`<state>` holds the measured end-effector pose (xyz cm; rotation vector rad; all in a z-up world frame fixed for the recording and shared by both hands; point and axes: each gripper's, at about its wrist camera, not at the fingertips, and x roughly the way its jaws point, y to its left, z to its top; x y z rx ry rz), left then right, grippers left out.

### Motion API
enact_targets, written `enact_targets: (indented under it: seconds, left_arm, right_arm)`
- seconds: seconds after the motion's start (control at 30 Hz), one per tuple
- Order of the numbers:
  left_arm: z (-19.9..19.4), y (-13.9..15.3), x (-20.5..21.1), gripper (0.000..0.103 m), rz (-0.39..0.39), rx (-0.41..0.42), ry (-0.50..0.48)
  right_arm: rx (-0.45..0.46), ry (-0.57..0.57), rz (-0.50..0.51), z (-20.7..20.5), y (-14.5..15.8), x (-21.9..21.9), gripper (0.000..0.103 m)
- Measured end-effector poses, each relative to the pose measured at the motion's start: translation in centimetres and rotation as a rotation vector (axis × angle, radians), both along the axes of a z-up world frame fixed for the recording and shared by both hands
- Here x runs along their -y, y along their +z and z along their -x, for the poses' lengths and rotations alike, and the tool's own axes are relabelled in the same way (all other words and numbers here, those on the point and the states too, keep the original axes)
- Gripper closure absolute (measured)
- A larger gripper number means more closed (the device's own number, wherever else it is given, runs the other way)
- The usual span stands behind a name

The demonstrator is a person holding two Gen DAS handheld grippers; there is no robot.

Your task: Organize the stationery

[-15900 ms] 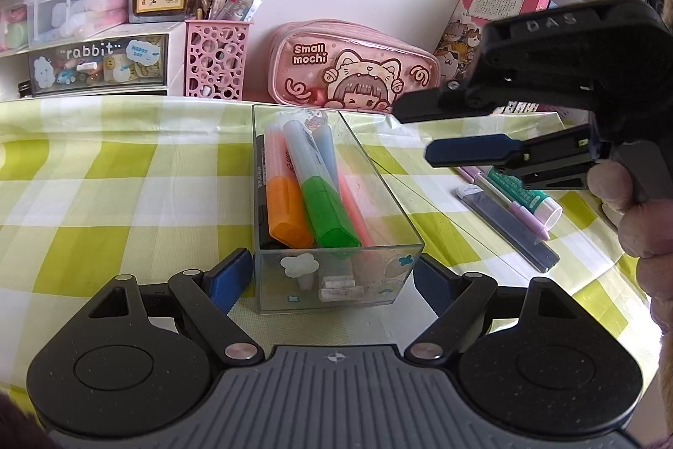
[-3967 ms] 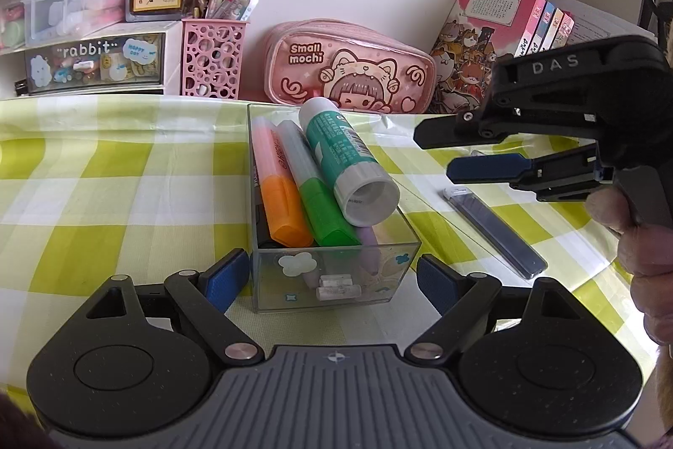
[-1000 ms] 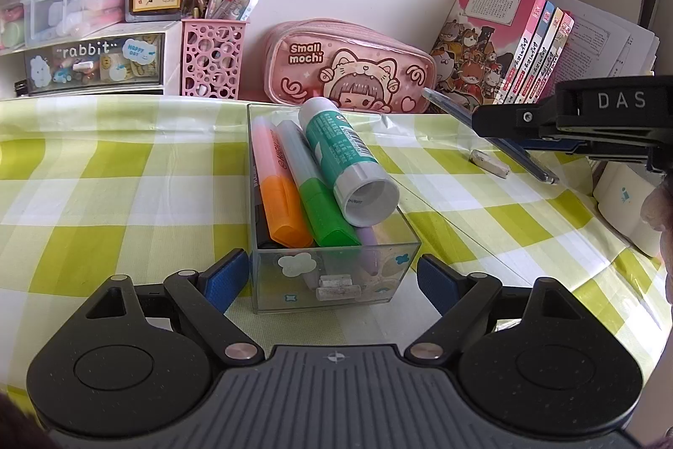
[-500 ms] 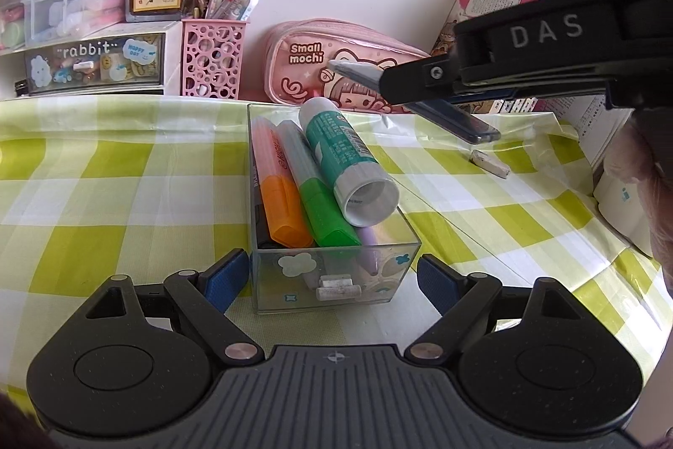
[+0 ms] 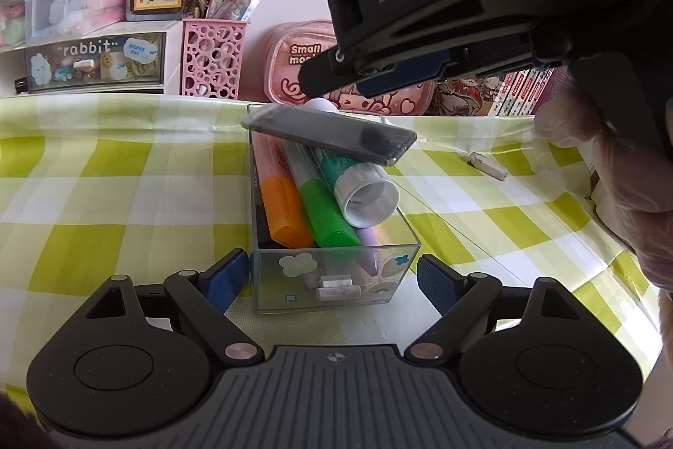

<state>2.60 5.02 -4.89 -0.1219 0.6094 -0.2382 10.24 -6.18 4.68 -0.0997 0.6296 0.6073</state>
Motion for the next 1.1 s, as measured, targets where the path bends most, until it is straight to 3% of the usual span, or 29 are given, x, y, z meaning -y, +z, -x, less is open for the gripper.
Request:
enact_targets:
  seconds: [0.07,0.33,0.53,0.8,0.9,1.1]
  left_arm:
    - [0.0,0.0,0.0,0.019,-0.001,0.0,0.0]
    - [0.0,0.0,0.0,0.019,-0.004,-0.001,0.0]
    - [0.0,0.0,-0.1,0.019,-0.004,-0.001,0.0]
    - [0.0,0.0,-0.2,0.019,0.0,0.0,0.0]
    - [0.0,0.0,-0.2,0.019,0.0,0.0,0.0]
    - [0.0,0.0,-0.2,0.019,0.0,0.0,-0.001]
  right_arm:
    - [-0.022,0.001,-0.047,-0.1,0.3,0.5,0.04]
    - [-0.036,-0.031,-0.056,-0.4,0.0,1.4,0.04]
    - [-0.091,0.169,-0.04,-1.4,-0.2,-0.9,0.04]
    - [-0.357,0.433,0.004,-5.0,-1.1,-6.7,0.04]
    - [-0.415,0.461,0.08,-5.7,-2.2,-9.3,0.039]
    - [-0.436,0.459,0.181,-6.5,-3.8,-12.3,0.038]
